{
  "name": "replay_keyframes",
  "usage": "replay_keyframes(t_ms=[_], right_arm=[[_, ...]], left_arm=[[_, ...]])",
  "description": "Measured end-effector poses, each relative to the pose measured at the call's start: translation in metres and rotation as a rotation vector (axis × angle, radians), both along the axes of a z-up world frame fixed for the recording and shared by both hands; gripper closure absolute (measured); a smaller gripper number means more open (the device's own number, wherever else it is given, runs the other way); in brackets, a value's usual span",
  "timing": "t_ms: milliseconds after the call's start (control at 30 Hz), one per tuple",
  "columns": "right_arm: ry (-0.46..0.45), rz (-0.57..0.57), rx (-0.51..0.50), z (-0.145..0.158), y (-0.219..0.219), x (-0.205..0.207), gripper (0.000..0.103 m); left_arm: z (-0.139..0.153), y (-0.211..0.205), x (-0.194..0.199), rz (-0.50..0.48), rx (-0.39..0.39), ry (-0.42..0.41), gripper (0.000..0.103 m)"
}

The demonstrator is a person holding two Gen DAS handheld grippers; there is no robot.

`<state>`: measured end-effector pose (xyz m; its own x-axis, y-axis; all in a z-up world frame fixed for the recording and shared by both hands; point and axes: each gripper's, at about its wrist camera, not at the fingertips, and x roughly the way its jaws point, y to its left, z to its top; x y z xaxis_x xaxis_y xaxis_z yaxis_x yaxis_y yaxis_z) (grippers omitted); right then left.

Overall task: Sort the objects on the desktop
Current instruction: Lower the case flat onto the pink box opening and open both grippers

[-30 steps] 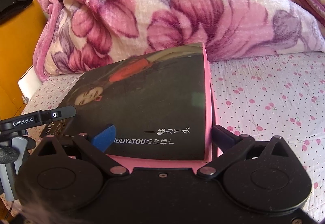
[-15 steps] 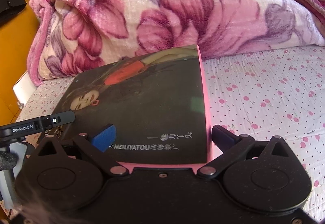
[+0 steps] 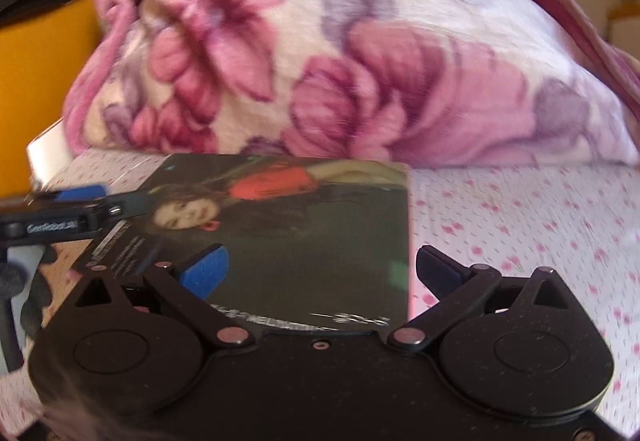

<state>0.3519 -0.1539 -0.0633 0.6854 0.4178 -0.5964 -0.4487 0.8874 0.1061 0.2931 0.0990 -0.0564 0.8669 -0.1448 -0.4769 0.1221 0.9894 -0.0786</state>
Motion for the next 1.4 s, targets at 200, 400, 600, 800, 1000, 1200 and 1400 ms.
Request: replay_keyframes(t_ms=[200,400,600,800,1000,1200,1400], right_arm=[[-0.055,0.089,-0.042,0.002,0.014,-0.004,0.001],[-0.005,0.081,-0.026,-0.012,0.012,0.010,0.001],[0.010,0.090,-0.023,-0.017,0.011,0.014,0.001],[0.041,0.095,-0.079,-0.012,0.017,0.013,0.001],[0.064,0.036,-0.047,0.005,0.006,-0.008,0.001],[0.063,-0.003,-0.044,0.018,-0.004,-0.034,0.001],[0.063,-0.042,-0.042,0.032,-0.013,-0.060,0.001]], left_arm=[[-0.005,-0.011,0.026,-0.031,0.045,0.067,0.010],[-0.017,-0.021,0.043,-0.020,0.118,0.155,0.010],[-0.017,-0.026,0.049,-0.015,0.139,0.188,0.008],[-0.007,-0.029,0.049,0.012,0.125,0.263,0.007],[-0.005,-0.028,0.014,0.047,0.086,0.262,0.007],[0.001,-0.031,-0.023,0.080,0.104,0.265,0.007],[0.015,-0.036,-0.061,0.122,0.127,0.249,0.007]])
